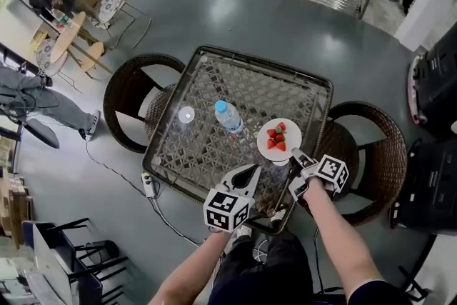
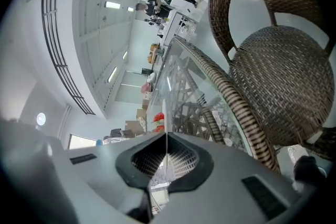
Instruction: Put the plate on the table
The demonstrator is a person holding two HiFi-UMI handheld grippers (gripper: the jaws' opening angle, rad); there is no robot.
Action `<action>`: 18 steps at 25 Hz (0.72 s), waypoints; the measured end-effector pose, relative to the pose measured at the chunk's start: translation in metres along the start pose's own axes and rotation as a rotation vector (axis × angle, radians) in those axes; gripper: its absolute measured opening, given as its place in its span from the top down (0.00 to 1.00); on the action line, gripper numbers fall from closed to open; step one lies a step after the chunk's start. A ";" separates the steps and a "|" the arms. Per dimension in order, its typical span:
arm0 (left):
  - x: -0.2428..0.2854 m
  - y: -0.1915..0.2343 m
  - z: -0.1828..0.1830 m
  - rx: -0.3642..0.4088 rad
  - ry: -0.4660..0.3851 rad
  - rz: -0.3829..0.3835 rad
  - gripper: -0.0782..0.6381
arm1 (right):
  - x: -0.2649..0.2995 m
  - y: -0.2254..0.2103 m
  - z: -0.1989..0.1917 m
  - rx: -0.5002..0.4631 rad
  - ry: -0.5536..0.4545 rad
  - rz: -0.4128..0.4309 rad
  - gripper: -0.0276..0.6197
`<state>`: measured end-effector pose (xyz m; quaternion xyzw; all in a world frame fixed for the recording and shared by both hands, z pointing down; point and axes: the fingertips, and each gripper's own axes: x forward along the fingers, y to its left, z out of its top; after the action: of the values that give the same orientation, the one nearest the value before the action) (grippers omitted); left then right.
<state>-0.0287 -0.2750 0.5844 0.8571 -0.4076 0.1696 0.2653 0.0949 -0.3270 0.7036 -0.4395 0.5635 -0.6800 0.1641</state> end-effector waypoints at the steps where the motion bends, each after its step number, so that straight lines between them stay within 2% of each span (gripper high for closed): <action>1: 0.000 0.001 -0.001 -0.003 0.002 0.001 0.88 | 0.002 -0.001 0.000 -0.001 0.004 -0.003 0.94; 10: 0.004 0.005 -0.007 -0.019 0.012 0.003 0.88 | 0.011 -0.008 -0.002 -0.016 0.023 -0.021 0.94; 18: 0.002 0.006 -0.009 -0.029 0.021 -0.007 0.88 | 0.012 -0.015 0.001 -0.090 0.016 -0.112 0.94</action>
<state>-0.0325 -0.2738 0.5949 0.8528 -0.4042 0.1716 0.2826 0.0930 -0.3319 0.7227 -0.4720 0.5692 -0.6656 0.1014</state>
